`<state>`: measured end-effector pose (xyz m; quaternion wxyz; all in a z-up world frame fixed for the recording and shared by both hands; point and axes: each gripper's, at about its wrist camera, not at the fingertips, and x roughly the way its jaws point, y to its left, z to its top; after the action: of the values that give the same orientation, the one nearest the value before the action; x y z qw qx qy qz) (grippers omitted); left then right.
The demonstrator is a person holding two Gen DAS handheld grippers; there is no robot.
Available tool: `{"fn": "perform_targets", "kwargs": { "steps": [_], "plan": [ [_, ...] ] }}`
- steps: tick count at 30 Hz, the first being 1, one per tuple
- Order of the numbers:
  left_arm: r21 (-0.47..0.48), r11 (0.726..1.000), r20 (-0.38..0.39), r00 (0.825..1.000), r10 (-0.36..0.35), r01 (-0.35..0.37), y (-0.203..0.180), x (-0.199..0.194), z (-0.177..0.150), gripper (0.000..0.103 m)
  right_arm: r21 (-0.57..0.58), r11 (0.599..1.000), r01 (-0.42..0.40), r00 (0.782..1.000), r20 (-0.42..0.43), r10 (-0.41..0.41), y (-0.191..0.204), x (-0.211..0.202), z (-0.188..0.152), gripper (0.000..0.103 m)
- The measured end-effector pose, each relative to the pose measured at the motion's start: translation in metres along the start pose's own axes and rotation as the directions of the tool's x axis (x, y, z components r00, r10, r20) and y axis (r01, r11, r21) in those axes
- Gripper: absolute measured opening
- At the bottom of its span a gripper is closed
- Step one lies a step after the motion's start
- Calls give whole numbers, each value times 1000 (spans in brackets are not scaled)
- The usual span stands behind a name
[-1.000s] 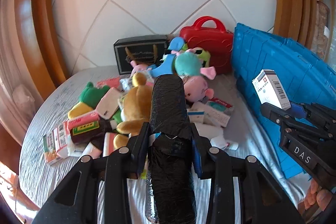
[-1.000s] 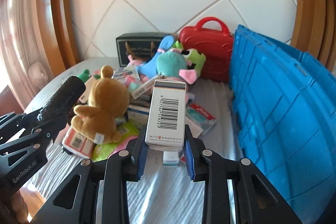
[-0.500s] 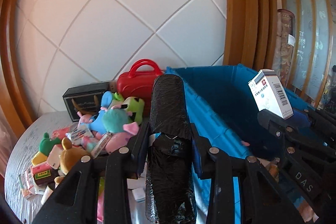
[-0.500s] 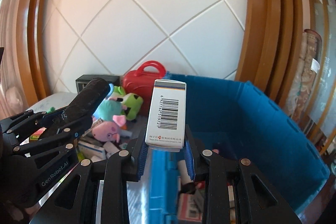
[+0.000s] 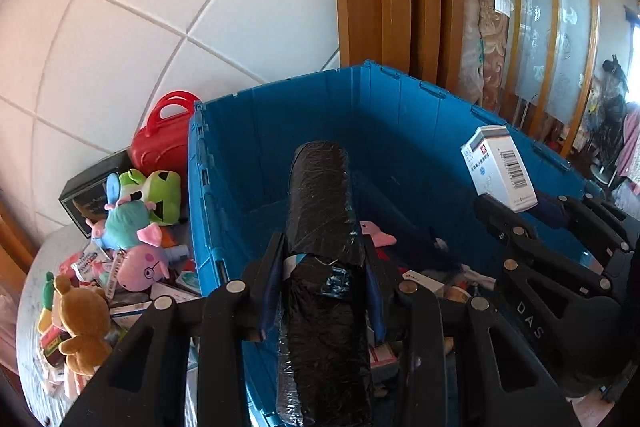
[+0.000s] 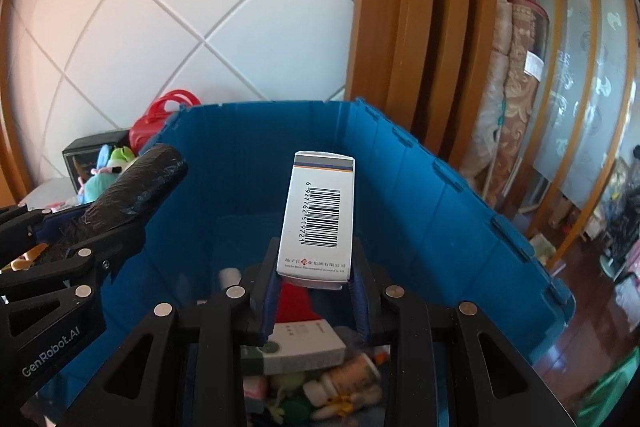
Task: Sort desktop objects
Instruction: 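Carry the black bag and white box over the blue crate with both tools, then open both tools to drop the black bag and white box into the crate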
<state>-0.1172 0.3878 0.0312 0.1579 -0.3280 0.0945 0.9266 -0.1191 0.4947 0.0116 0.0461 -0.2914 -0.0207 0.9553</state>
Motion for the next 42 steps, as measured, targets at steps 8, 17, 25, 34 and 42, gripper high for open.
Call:
{"fn": "perform_targets", "kwargs": {
  "steps": [8,17,25,34,42],
  "plan": [
    [-12,1000,-88,996,-12,11,-5,16,1,36,13,999,33,999,-42,-32,-22,17,-12,30],
    [-12,1000,-37,999,2,-3,-5,6,1,69,28,997,74,997,-38,-73,-36,13,-10,31],
    [-19,1000,-27,1000,-3,3,3,-6,-6,69,55,995,88,996,-15,-87,-46,1,-10,70],
    [-64,998,9,1000,-11,12,27,-32,-21,69,64,993,99,993,61,-103,-40,-38,-12,103],
    [-136,990,27,999,37,-33,61,-49,-41,69,47,999,28,994,102,-33,-18,-68,-14,103]
  ]
}}
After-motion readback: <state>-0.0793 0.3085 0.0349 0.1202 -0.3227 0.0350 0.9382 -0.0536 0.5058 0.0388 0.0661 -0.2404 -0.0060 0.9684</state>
